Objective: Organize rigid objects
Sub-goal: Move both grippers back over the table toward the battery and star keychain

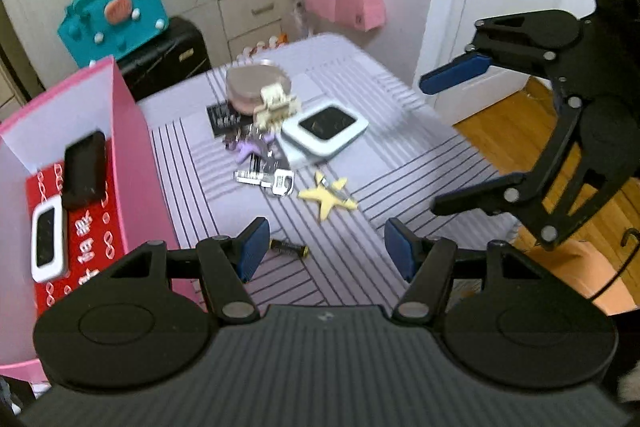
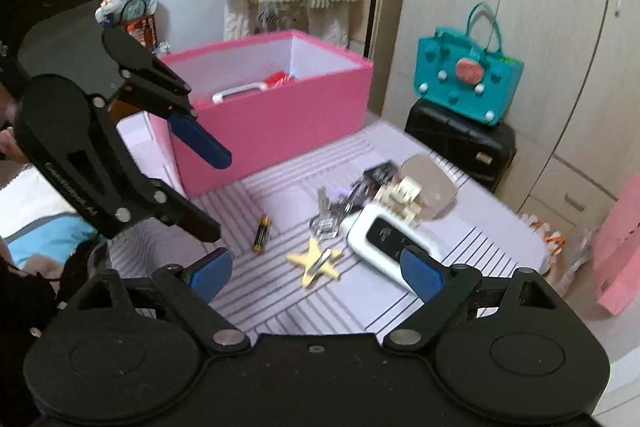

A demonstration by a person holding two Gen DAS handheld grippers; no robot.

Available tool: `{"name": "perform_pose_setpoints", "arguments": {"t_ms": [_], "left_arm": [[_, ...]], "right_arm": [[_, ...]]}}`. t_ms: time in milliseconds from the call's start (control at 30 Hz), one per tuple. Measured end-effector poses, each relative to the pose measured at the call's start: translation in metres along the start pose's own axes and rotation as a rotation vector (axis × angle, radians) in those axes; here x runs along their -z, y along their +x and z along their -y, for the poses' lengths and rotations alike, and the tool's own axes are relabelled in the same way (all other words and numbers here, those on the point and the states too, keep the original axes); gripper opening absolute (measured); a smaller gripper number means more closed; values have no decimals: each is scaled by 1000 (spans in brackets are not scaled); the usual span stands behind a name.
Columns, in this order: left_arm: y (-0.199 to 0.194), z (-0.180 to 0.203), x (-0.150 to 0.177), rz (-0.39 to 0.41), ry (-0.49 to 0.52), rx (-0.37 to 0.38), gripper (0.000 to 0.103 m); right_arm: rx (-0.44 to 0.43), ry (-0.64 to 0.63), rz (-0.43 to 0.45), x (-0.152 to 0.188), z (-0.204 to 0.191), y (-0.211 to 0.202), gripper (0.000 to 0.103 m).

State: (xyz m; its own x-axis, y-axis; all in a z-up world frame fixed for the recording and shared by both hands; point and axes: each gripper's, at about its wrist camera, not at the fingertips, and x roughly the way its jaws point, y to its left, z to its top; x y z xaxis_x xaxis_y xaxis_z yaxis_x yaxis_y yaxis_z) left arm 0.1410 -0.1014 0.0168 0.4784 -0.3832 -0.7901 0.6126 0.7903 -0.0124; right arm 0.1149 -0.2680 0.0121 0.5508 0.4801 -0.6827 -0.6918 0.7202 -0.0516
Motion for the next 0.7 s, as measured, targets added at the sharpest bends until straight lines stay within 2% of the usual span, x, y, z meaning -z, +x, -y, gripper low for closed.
{"name": "perform_pose_setpoints", "arguments": {"t_ms": [67, 167, 267, 433, 600, 700], "left_arm": [[12, -2, 6, -3, -13, -13, 63], [27, -10, 13, 1, -76, 39, 63], [35, -13, 21, 27, -97, 45, 63], [46, -16, 33, 85, -108, -30, 63], [59, -6, 44, 122, -48, -144, 63], [65, -4, 47, 138, -30, -165, 63]], "right_arm": [[-24, 29, -26, 5, 4, 10, 93], [-36, 59, -28, 12, 5, 22, 93], [-31, 81, -17, 21, 7, 33, 93], [-18, 127, -9, 29, 18, 56, 93], [-89, 226, 29, 39, 33, 70, 93], [-109, 250, 57, 43, 35, 76, 91]]}}
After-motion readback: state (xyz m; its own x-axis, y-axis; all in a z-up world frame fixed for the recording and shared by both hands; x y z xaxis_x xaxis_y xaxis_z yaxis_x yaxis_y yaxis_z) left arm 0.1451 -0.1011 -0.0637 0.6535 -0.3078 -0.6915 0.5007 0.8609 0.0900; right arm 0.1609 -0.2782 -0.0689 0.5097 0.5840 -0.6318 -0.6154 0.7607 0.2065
